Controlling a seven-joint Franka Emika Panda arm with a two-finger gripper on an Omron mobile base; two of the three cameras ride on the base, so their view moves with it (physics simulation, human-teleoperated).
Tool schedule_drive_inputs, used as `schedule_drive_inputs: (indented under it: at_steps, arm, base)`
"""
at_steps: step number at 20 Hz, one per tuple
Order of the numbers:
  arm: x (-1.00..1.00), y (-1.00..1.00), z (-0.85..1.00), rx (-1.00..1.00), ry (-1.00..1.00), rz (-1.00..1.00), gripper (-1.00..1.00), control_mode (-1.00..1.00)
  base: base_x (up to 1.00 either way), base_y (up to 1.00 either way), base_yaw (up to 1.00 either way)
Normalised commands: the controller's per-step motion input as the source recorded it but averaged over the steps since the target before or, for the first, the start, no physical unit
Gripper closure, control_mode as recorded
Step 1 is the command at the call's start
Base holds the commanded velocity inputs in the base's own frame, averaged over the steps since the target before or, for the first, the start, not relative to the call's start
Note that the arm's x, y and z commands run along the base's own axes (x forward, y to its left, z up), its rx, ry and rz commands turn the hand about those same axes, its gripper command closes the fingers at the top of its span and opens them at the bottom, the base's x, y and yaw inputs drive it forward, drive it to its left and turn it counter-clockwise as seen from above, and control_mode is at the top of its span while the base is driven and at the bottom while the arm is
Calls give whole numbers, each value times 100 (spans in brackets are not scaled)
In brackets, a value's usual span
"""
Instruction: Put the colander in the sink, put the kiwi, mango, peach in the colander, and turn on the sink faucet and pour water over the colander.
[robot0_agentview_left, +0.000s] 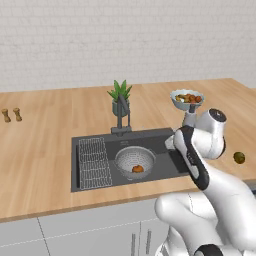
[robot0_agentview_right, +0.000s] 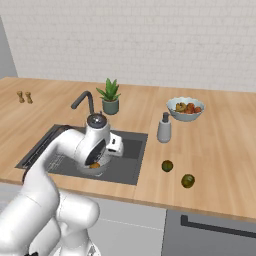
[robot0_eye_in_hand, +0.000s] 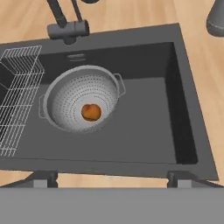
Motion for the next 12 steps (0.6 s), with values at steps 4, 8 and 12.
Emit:
schedule_drive_inputs:
  at_steps: [4,8,12]
  arm:
    - [-36,-84,85,0,31,-39,-100,-100]
    - [-21,-97,55,0,44,-32,-100,-100]
    - [-11,-77,16,1,28,-12,-100,-100]
  base:
    - [0,0,0]
    - [0,0,0]
    - [0,0,0]
